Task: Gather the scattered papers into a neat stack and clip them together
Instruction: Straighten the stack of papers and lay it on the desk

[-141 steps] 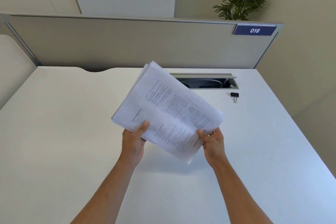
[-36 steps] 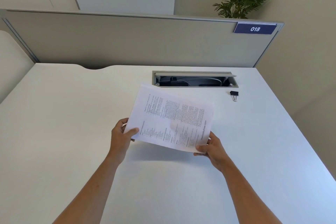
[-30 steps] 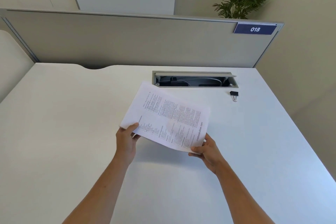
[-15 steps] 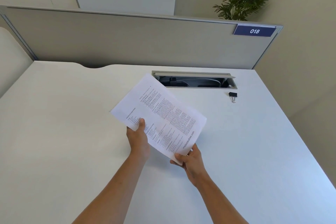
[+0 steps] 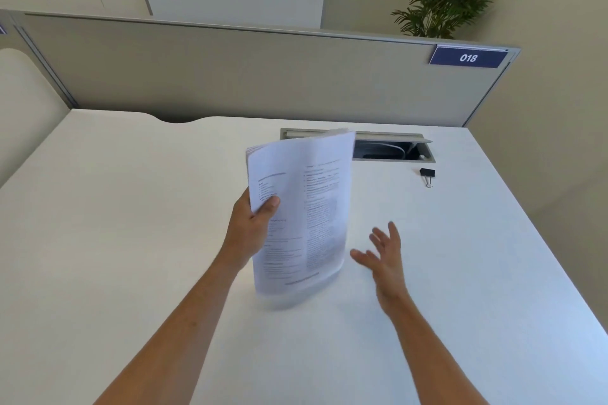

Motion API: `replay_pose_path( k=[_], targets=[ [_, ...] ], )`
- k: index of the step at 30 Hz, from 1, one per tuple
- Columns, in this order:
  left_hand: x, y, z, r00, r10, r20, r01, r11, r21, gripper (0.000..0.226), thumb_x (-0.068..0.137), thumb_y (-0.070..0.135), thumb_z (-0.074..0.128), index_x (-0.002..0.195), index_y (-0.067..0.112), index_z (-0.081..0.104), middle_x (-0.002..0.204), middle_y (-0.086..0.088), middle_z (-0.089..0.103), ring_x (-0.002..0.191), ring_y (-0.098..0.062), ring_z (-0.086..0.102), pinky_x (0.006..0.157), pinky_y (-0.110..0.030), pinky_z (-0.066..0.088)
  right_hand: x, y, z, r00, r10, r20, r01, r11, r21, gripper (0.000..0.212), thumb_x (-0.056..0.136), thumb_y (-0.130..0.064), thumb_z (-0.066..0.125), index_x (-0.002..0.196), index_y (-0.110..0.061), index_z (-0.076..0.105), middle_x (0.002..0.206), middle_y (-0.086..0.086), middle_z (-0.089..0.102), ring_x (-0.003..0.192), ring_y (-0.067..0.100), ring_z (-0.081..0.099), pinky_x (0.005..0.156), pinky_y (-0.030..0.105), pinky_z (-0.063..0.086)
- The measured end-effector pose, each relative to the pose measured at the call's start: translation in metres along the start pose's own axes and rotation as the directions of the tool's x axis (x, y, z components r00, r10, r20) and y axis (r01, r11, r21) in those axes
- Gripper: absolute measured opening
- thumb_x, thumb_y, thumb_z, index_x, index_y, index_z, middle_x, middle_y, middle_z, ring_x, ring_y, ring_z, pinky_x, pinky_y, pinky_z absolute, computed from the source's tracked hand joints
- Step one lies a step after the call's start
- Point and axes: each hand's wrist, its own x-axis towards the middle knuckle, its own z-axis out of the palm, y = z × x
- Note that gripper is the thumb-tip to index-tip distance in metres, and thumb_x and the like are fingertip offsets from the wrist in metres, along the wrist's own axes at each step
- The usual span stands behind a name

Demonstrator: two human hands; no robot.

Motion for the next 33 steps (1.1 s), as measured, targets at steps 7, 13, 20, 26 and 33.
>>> replay_pose_path(
  k=[7,13,20,26,33],
  targets=[
    [-0.001,0.016,0.003,0.980,0.047,0.191,-0.065,0.994,0.092,0.014,0.096,0.026,0.059,0.106,0.035,0.062,0.095,0.017,0.072,0.088,-0.004,0.068,0.072,-0.020,0.055,0.024,-0.068,0.004,0.937,-0.202,0.286,0.226,0.973,-0.054,0.077,0.072,-0.009,0.085,0.137,-0.016,0.045,0.135,0.008,0.061,0.125,0.027,0.059,0.099,0.045,0.052],
    [-0.002,0.013,0.005,0.996,0.058,0.065,-0.060,0.998,0.035,0.013,0.097,0.022,0.059,0.108,0.028,0.063,0.094,0.017,0.072,0.089,-0.002,0.067,0.076,-0.020,0.054,0.021,-0.081,0.013,0.945,-0.270,0.184,0.281,0.959,-0.036,0.037,0.081,0.013,0.070,0.108,-0.012,0.067,0.103,-0.002,0.077,0.099,0.018,0.072,0.085,0.031,0.058],
    [-0.011,-0.001,0.011,0.999,0.042,-0.022,-0.043,0.998,-0.040,0.026,0.092,0.025,0.061,0.115,0.016,0.065,0.104,0.007,0.072,0.099,-0.008,0.068,0.082,-0.021,0.055,0.015,-0.067,0.021,0.928,-0.366,0.073,0.372,0.924,-0.087,0.038,0.081,0.011,0.071,0.098,-0.022,0.070,0.095,-0.010,0.077,0.093,0.012,0.072,0.081,0.024,0.055],
    [-0.017,-0.022,0.017,0.997,-0.062,-0.055,0.061,0.998,-0.006,0.022,0.093,0.016,0.066,0.114,0.009,0.064,0.100,0.001,0.071,0.092,-0.011,0.067,0.076,-0.024,0.051,0.010,-0.044,0.035,0.944,-0.329,0.011,0.326,0.929,-0.174,0.040,0.085,0.006,0.066,0.092,-0.033,0.066,0.091,-0.012,0.075,0.092,0.012,0.070,0.079,0.024,0.053],
    [-0.018,-0.030,0.019,0.993,-0.100,-0.062,0.098,0.995,-0.034,0.019,0.092,0.012,0.066,0.111,0.012,0.065,0.101,-0.002,0.071,0.096,-0.020,0.067,0.071,-0.018,0.053,0.013,-0.034,0.035,0.952,-0.307,0.009,0.302,0.932,-0.201,0.036,0.085,0.005,0.066,0.098,-0.029,0.065,0.101,-0.004,0.074,0.097,0.016,0.069,0.085,0.032,0.057]
  ],
)
